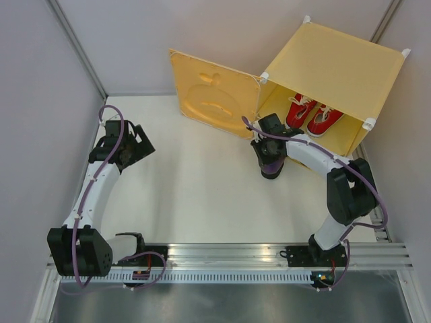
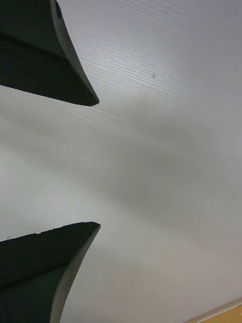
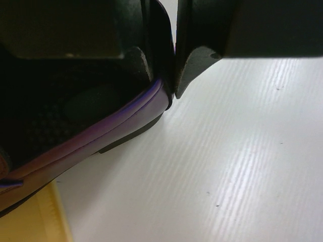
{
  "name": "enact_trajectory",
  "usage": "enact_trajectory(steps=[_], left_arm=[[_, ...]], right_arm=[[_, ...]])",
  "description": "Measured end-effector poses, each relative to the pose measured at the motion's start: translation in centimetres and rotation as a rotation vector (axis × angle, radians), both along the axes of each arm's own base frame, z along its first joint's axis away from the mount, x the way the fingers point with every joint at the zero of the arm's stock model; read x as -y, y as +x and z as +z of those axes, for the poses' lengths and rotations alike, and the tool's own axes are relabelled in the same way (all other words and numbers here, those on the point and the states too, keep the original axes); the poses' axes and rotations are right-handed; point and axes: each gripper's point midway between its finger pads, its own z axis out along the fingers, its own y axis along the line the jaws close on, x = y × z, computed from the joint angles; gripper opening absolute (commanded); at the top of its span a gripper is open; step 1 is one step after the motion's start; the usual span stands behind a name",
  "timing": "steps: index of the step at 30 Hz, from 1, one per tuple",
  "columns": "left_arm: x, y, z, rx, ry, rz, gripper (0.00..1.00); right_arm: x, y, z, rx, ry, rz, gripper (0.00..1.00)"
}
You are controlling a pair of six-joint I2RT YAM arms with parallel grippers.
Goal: Place and organize the shoes in the shoe cabinet
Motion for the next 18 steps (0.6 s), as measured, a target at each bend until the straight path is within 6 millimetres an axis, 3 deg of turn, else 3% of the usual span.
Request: enact_trajectory(steps=[4, 12, 18], left_arm=[[0.0, 0.0, 0.0, 0.000, 0.000, -0.001, 0.98], [0.0, 0.0, 0.0, 0.000, 0.000, -0.001, 0.98], [0.0, 0.0, 0.1, 0.002, -0.001, -0.002, 0.98]], right_arm=[[1.7, 0.8, -1.1, -0.024, -0.017, -0.037, 0.19], [2.6, 1.7, -0.9, 0.007, -0.050, -0.056, 0.49], [3.3, 2.7, 1.1, 0.095, -0.072, -0.092, 0.67]])
